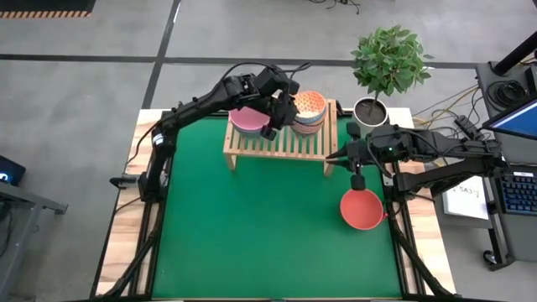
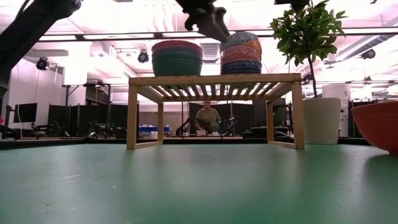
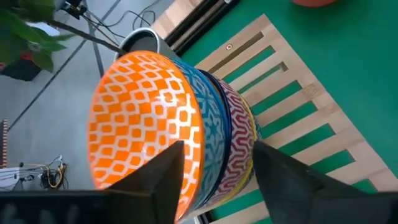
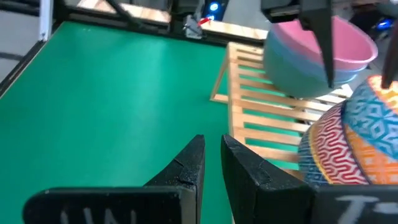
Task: Place and stack bowls onto a shelf
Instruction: Adjust the stacked patterned bowls on the shelf
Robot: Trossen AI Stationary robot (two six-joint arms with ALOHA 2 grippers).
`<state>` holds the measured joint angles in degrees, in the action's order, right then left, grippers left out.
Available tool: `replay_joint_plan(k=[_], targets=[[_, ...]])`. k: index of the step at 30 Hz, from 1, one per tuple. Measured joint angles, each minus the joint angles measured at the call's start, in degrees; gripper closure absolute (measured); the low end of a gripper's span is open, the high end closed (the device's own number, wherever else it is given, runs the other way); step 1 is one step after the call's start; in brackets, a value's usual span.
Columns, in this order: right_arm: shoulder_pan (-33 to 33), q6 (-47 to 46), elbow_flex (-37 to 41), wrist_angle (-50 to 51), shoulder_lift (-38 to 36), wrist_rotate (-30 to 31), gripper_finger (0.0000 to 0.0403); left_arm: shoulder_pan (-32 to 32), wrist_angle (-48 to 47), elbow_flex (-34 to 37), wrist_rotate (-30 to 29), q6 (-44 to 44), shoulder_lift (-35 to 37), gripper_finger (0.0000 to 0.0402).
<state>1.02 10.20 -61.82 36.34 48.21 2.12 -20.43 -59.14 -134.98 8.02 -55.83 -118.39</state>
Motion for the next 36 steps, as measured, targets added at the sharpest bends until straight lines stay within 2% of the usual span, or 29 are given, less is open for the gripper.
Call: replay_joint_plan(k=[6, 11, 15, 21, 25, 32, 36], targets=[[0.02, -0.18, 0.02, -3.03, 0.02, 6.5, 0.036, -0.02, -0.67, -0.07, -0.4, 1.27, 2.83, 0.0189], [0.13, 0.47, 0.03, -6.88, 0.97, 14.63, 0.036, -0.45, -6.83, -0.04, -0.86, 5.98, 5.09, 0.019], [0.44, 4.14, 0.04, -11.44, 3.39, 18.94, 0.036, -0.47, -11.4, 0.0, -0.76, 10.89, 5.97, 0.0211], [4.72, 8.63, -2.02, -13.42, 6.76, 18.96, 0.036, -0.2, -15.25, 0.09, 3.14, 13.31, 6.37, 0.026], [8.48, 10.27, -3.79, -13.03, 8.14, 18.9, 0.036, 0.27, -15.64, 0.17, 3.16, 15.06, 6.62, 0.0296], [12.49, 9.03, -4.13, -11.47, 7.05, 18.73, 0.036, 1.0, -15.7, 1.46, 5.91, 21.86, 7.53, 0.0344], [12.73, 6.95, -4.13, -10.24, 6.23, 18.66, 0.036, 1.43, -13.82, 5.99, 6.08, 28.18, 10.57, 0.0365]])
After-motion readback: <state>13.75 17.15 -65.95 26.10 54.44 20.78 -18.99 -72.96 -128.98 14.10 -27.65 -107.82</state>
